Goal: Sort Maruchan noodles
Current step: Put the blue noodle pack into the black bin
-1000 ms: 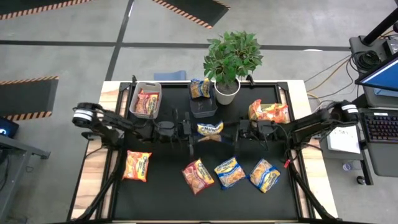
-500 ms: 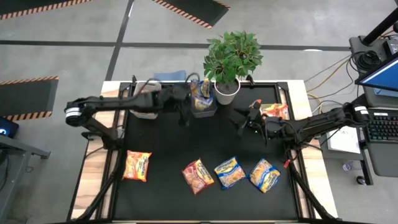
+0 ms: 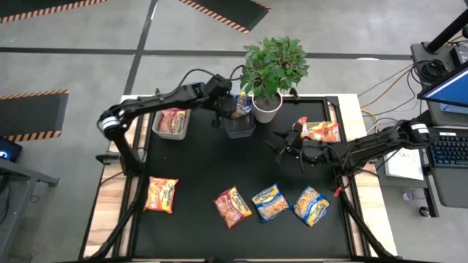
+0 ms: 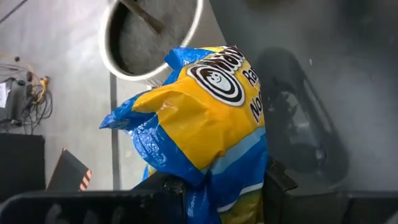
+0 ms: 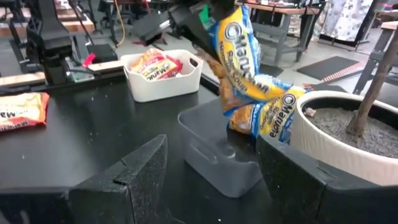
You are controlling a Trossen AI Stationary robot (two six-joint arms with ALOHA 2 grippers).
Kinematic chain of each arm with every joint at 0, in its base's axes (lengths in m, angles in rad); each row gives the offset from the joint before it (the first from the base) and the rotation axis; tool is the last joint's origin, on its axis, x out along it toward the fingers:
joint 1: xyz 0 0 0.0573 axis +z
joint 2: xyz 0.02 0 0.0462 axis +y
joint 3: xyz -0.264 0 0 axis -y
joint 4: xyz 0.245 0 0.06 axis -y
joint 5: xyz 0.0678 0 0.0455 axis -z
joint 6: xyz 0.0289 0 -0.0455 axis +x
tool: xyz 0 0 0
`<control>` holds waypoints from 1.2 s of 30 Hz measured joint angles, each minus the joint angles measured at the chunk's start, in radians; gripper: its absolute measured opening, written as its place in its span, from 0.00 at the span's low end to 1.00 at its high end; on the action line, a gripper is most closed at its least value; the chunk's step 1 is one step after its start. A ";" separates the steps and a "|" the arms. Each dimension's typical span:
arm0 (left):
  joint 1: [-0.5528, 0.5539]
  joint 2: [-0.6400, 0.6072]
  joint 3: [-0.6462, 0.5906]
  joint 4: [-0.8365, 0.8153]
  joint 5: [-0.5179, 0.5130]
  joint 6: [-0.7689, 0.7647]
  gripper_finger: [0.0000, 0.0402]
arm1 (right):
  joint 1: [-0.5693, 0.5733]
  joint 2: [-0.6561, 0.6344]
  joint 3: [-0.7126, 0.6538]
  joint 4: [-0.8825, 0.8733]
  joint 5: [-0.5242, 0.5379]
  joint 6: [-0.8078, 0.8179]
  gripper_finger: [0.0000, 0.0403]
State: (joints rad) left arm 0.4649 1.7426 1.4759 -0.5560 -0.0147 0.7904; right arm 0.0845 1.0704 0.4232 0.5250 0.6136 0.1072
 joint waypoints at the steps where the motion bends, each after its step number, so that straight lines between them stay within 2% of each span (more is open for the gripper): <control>1: 0.005 0.013 0.004 -0.007 0.002 0.015 0.22 | 0.000 0.006 0.000 0.002 0.000 0.000 0.58; 11: 0.022 0.117 0.017 0.004 0.000 0.046 0.22 | 0.000 0.041 -0.001 0.002 0.000 0.004 0.58; 25: 0.040 0.186 0.017 0.044 -0.029 0.038 0.22 | -0.003 0.052 -0.001 0.006 0.018 -0.001 0.58; 28: 0.040 0.196 0.017 0.067 -0.068 0.022 0.22 | -0.003 0.052 -0.001 0.004 0.018 0.001 0.58; 36: 0.043 0.198 0.017 0.100 -0.080 0.020 0.30 | -0.003 0.052 -0.001 0.004 0.017 0.001 0.58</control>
State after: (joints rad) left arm 0.5079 1.9408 1.4925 -0.4564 -0.0952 0.8108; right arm 0.0818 1.1221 0.4221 0.5285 0.6311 0.1081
